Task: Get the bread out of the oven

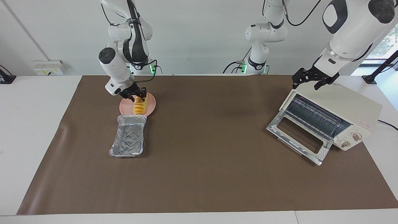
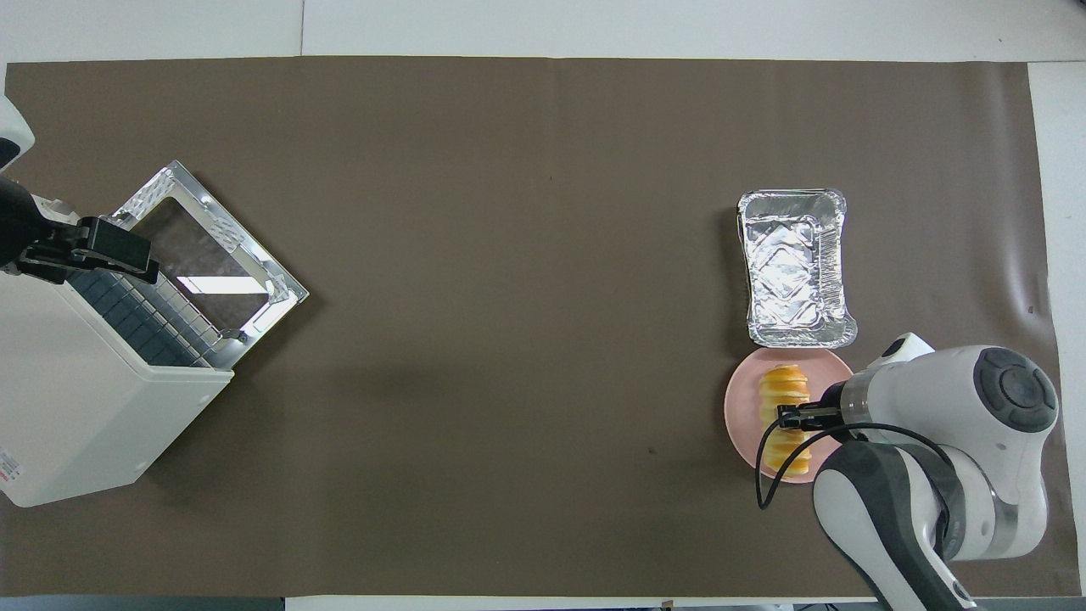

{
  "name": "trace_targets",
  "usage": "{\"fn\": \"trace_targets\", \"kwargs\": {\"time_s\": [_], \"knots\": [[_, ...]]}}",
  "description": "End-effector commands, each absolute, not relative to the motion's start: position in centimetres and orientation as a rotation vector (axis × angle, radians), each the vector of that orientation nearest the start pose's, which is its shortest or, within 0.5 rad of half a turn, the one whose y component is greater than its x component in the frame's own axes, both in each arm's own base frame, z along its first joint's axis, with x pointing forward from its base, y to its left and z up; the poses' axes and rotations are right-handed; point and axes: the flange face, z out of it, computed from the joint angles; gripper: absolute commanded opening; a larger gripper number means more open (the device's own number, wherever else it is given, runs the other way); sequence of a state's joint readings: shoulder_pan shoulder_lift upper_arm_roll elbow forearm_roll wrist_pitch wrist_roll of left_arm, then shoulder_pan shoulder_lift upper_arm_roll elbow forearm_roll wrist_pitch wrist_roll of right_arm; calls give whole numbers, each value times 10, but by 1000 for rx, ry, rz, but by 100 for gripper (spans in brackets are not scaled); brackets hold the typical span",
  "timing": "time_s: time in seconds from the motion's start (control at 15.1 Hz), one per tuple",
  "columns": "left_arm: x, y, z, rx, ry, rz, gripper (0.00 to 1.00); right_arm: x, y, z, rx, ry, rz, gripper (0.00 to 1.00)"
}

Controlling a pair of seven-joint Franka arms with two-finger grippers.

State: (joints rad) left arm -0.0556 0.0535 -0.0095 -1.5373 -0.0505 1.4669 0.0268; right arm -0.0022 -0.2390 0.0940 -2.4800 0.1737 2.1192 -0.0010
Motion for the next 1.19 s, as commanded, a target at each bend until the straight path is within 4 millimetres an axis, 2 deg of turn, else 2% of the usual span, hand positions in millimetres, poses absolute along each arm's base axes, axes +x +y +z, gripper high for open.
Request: {"fn": "trace_targets", "kwargs": {"time_s": [0.0, 0.26, 0.46, 0.73, 0.93, 1.13], "knots": [[555, -38, 608, -3177, 137, 172, 100, 462, 38, 421, -3014, 39, 187, 100], [555, -38, 608, -3177, 137, 172, 100, 493, 13, 507, -3022, 62, 175, 100], [555, -38, 608, -3177, 137, 172, 100, 508, -6, 556, -3097, 32, 142, 100], [555, -38, 608, -3177, 137, 172, 100, 526, -29, 585, -3143, -6, 95, 100], [555, -38, 608, -3177, 137, 172, 100, 532, -33, 593, -3133, 6, 110, 99], [555, -38, 608, -3177, 137, 172, 100, 538, -35, 591, -3135, 8, 118, 99]]}}
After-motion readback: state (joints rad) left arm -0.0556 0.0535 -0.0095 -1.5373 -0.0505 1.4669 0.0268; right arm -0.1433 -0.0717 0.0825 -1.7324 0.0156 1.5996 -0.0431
